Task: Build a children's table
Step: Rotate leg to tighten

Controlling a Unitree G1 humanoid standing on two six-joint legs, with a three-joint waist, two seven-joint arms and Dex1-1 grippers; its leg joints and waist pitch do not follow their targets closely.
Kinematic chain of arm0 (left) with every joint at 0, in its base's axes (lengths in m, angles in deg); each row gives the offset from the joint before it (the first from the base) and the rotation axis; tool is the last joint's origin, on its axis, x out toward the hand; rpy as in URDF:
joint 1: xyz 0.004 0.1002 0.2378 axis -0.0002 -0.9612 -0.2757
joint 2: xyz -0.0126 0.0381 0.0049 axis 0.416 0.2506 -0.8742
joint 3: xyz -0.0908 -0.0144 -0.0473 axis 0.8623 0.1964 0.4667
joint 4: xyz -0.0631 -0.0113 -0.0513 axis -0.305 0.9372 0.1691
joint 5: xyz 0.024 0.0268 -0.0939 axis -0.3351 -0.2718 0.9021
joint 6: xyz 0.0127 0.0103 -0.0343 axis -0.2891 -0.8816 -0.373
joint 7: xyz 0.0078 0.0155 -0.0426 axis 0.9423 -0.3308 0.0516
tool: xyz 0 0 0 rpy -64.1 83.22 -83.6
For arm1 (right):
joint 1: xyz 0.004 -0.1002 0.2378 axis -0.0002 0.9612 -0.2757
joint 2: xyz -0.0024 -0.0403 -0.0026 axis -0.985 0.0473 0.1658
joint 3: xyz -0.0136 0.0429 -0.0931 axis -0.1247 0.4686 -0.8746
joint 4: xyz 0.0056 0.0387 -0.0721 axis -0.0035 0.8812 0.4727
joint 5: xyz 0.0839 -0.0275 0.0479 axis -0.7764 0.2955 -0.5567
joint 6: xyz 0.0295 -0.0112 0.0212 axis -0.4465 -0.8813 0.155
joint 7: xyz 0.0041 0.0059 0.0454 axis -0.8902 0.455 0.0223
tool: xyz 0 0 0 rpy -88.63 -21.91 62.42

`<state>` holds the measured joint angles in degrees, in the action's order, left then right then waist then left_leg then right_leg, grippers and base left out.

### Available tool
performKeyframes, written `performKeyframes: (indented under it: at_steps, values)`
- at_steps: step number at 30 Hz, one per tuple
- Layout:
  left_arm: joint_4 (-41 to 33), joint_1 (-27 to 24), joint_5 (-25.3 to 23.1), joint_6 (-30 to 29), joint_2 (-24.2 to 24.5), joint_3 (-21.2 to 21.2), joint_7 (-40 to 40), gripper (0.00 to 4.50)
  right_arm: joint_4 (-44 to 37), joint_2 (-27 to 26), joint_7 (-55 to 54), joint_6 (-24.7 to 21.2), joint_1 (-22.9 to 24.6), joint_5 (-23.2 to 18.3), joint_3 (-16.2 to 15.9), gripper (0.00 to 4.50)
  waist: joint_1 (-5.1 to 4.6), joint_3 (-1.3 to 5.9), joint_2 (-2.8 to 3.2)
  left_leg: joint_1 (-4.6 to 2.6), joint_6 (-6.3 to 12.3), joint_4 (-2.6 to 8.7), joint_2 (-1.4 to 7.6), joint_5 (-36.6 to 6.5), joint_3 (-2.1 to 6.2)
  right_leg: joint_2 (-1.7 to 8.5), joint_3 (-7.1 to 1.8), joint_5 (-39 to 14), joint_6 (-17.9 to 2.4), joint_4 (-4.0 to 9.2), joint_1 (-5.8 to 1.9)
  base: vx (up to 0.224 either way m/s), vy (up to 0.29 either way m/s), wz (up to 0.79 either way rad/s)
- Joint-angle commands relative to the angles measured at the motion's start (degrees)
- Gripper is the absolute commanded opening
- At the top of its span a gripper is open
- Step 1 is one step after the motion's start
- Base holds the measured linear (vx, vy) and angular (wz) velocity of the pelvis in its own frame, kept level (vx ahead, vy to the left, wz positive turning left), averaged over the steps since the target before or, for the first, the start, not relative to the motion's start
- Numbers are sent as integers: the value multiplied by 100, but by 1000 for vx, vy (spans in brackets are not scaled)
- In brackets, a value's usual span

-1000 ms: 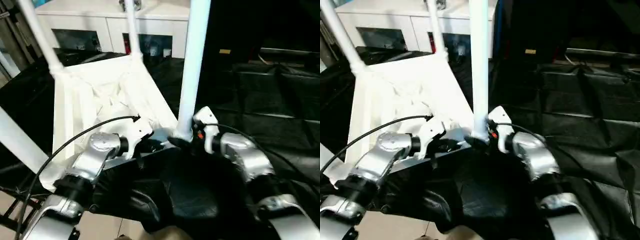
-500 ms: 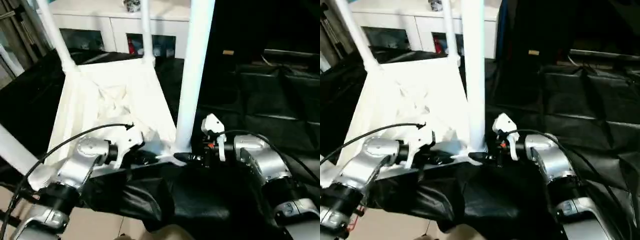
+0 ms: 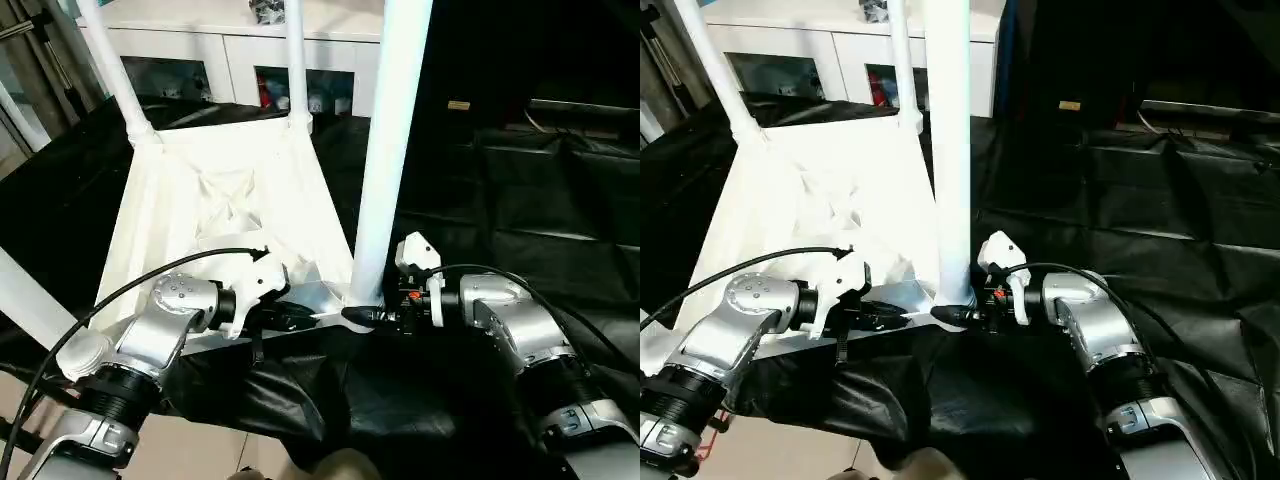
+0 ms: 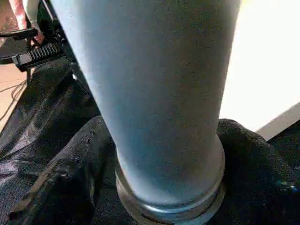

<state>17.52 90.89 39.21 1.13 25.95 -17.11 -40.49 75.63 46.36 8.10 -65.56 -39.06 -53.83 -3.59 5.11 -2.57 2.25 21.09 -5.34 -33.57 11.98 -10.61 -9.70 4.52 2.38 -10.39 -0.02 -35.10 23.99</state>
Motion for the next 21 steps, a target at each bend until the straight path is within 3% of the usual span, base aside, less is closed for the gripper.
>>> performKeyframes:
  at_steps: [1,8,11,13,14,15,21]
  values:
    - [-169,26,135,64,-62,-25,-4,0,-61,-46,-141,-28,58,53,-73,319,-3,389,-65,-19,392,323,55,-770,-56,233,-153,-461,-1458,328,-366,0,0,0]
    - [-30,111,43,-23,-250,72,463,0,182,-267,-793,-26,40,148,82,278,-37,364,-58,-25,269,349,53,-971,-47,239,-159,-821,-1378,366,-349,0,0,0]
    - [272,323,-107,-10,-549,158,1085,0,441,-603,-1626,-41,-29,201,288,275,-66,339,-60,-36,156,368,34,-1150,-45,241,-166,-1290,-1232,429,-327,0,0,0]
    - [526,498,-254,16,-738,174,1527,0,690,-865,-2323,49,-109,268,419,274,-68,358,-70,-24,97,377,36,-1089,-28,255,-168,-1334,-1152,422,-346,0,0,0]
    - [690,614,-335,-9,-864,160,1777,0,894,-1065,-2804,31,-184,269,523,274,-95,345,-31,-46,66,374,24,-1166,-39,243,-170,-1421,-1125,455,-312,0,0,0]
    - [793,695,-389,-52,-971,144,1966,0,1026,-1209,-3086,25,-232,274,561,274,-109,357,-22,-39,11,381,12,-1204,-23,251,-161,-1517,-1105,445,-335,0,0,0]
    - [1000,910,-524,-244,-1368,81,2481,0,1345,-1608,-3667,119,-383,391,533,274,-158,380,-18,-17,105,364,16,-1080,-23,240,-156,-1024,-1202,419,-357,0,0,0]
